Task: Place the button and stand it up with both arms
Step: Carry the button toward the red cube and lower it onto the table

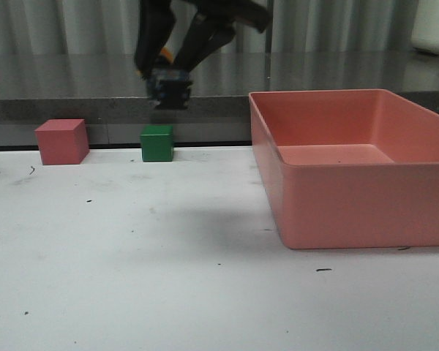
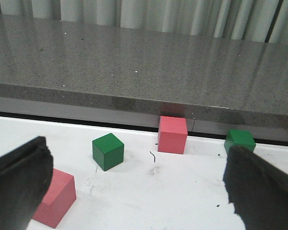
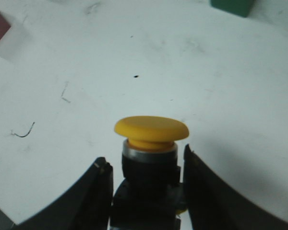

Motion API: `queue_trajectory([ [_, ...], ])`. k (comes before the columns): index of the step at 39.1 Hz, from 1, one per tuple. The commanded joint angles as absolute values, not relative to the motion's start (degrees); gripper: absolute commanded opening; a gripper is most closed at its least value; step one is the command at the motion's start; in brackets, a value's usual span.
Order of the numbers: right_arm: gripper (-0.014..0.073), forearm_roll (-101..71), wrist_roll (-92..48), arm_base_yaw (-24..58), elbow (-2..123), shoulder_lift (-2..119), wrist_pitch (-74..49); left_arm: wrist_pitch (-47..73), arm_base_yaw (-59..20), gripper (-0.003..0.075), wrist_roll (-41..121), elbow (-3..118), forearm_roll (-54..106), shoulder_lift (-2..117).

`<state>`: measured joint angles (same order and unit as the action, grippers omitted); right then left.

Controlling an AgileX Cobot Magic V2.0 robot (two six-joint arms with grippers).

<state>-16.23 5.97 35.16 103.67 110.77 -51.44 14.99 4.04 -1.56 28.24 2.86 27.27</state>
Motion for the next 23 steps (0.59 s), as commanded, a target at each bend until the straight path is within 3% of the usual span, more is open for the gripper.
queue_trajectory([
  [1,0.0215,-20.4,5.8,37.2,105.8,110.0,-46.5,10.8,4.1,0.0692,-1.9,30.5,3.0,28.0],
  [23,0.0215,-25.3,9.3,39.9,105.8,120.7,-35.1,10.8,4.1,0.0692,-1.9,30.5,3.0,28.0],
])
